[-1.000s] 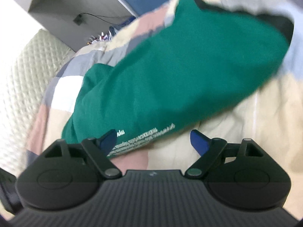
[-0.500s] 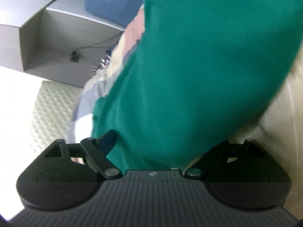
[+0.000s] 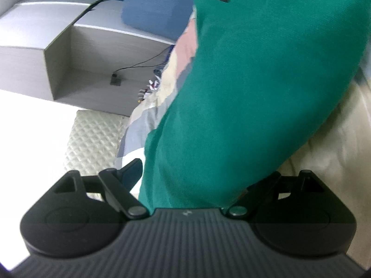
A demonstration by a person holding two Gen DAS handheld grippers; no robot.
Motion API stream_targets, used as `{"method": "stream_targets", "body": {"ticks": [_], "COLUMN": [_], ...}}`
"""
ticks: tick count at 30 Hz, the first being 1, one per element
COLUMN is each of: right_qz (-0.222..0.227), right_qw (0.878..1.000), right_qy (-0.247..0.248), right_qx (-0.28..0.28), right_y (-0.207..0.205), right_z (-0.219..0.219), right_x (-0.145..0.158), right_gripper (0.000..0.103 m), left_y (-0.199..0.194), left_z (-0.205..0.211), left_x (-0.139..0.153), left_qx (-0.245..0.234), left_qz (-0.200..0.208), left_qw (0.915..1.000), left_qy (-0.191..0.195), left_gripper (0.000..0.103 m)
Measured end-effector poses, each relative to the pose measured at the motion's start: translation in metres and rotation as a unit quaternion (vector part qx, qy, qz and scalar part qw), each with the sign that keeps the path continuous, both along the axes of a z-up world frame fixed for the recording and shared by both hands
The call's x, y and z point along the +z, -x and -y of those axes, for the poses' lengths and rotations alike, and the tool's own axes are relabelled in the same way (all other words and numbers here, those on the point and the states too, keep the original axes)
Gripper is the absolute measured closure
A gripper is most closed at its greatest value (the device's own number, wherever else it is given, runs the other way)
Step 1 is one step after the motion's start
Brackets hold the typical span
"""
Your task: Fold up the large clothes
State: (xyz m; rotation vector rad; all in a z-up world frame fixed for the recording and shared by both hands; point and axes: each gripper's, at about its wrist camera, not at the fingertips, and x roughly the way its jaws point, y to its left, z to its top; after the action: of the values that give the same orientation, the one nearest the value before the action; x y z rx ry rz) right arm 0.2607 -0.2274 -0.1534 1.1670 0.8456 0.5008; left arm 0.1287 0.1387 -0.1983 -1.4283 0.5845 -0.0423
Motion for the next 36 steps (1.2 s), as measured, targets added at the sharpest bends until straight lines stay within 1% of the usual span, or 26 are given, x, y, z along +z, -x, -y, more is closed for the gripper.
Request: {"method": "stream_targets", "body": {"ticks": [1, 3, 6, 7, 9, 11, 13, 17, 19, 21, 22, 23, 24, 25, 27, 28, 29, 30, 32, 34, 36], "right_qz": [-0.006, -0.011, -0.015, -0.018, -0.022, -0.029, -0.029, -0.037, -0.045, -0.045, -0.045, -0.043, -0.04, -0.036, -0.029, -0.024, -0.018, -0.013, 0.003, 0.024, 0.039], "right_qw": [1.0, 1.0, 0.999, 0.999, 0.998, 0.998, 0.996, 0.995, 0.994, 0.994, 0.994, 0.994, 0.995, 0.995, 0.995, 0.995, 0.995, 0.995, 0.995, 0.994, 0.993], "right_qy": [0.001, 0.019, 0.033, 0.035, 0.031, 0.018, 0.019, 0.004, 0.001, 0.014, 0.028, 0.037, 0.041, 0.043, 0.058, 0.065, 0.071, 0.074, 0.08, 0.091, 0.097], "right_qx": [-0.003, -0.014, -0.029, -0.034, -0.042, -0.053, -0.079, -0.097, -0.101, -0.099, -0.094, -0.09, -0.088, -0.084, -0.078, -0.076, -0.072, -0.069, -0.065, -0.062, -0.058], "right_y": [0.0, 0.004, 0.008, 0.009, 0.009, 0.01, 0.014, 0.013, 0.01, 0.006, 0.004, 0.003, 0.0, -0.003, -0.007, -0.007, -0.006, -0.005, -0.002, 0.002, 0.006], "right_z": [0.001, 0.0, 0.0, 0.002, 0.008, 0.014, 0.02, 0.026, 0.027, 0.024, 0.021, 0.017, 0.015, 0.012, 0.01, 0.01, 0.011, 0.011, 0.013, 0.013, 0.015], "right_x": [-0.003, -0.003, -0.003, -0.004, -0.007, -0.008, -0.003, -0.003, -0.005, -0.007, -0.008, -0.01, -0.011, -0.011, -0.009, -0.006, -0.002, 0.0, 0.008, 0.017, 0.024], "right_gripper": [0.013, 0.014, 0.014, 0.014, 0.016, 0.016, 0.016, 0.016, 0.016, 0.016, 0.016, 0.016, 0.016, 0.019, 0.027, 0.034, 0.039, 0.041, 0.047, 0.049, 0.051], "left_y": [-0.001, -0.002, -0.004, -0.007, -0.01, -0.009, -0.007, -0.002, -0.005, -0.009, -0.013, -0.016, -0.018, -0.016, -0.021, -0.021, -0.021, -0.022, -0.021, -0.012, 0.004], "left_z": [-0.001, -0.001, 0.002, 0.004, 0.007, 0.008, 0.007, 0.002, -0.004, -0.007, -0.007, -0.007, -0.006, -0.008, -0.007, -0.007, -0.006, -0.005, -0.003, -0.005, -0.007], "left_x": [-0.003, -0.005, 0.001, 0.005, 0.012, 0.018, 0.018, 0.006, 0.004, 0.002, 0.002, 0.003, 0.005, 0.007, 0.013, 0.016, 0.019, 0.024, 0.034, 0.041, 0.05], "left_qx": [0.003, 0.006, -0.001, -0.007, -0.011, -0.005, 0.003, 0.039, 0.057, 0.062, 0.06, 0.058, 0.057, 0.055, 0.048, 0.047, 0.046, 0.043, 0.038, 0.04, 0.046], "left_qz": [0.002, 0.01, 0.029, 0.035, 0.049, 0.064, 0.066, 0.044, 0.035, 0.027, 0.019, 0.01, 0.007, 0.004, -0.005, -0.007, -0.009, -0.009, -0.003, 0.003, 0.018], "left_qw": [1.0, 0.9999, 0.9995, 0.999, 0.9977, 0.9966, 0.9969, 0.9983, 0.9978, 0.9977, 0.998, 0.9981, 0.998, 0.9978, 0.9969, 0.9963, 0.9957, 0.9948, 0.9926, 0.9923, 0.9931], "left_qy": [0.007, 0.011, -0.013, -0.026, -0.046, -0.052, -0.042, -0.007, -0.003, -0.005, -0.01, -0.019, -0.028, -0.036, -0.062, -0.072, -0.08, -0.092, -0.116, -0.117, -0.106], "left_gripper": [0.011, 0.011, 0.011, 0.011, 0.011, 0.011, 0.011, 0.011, 0.011, 0.013, 0.014, 0.018, 0.022, 0.025, 0.038, 0.041, 0.047, 0.052, 0.056, 0.061, 0.064]}}
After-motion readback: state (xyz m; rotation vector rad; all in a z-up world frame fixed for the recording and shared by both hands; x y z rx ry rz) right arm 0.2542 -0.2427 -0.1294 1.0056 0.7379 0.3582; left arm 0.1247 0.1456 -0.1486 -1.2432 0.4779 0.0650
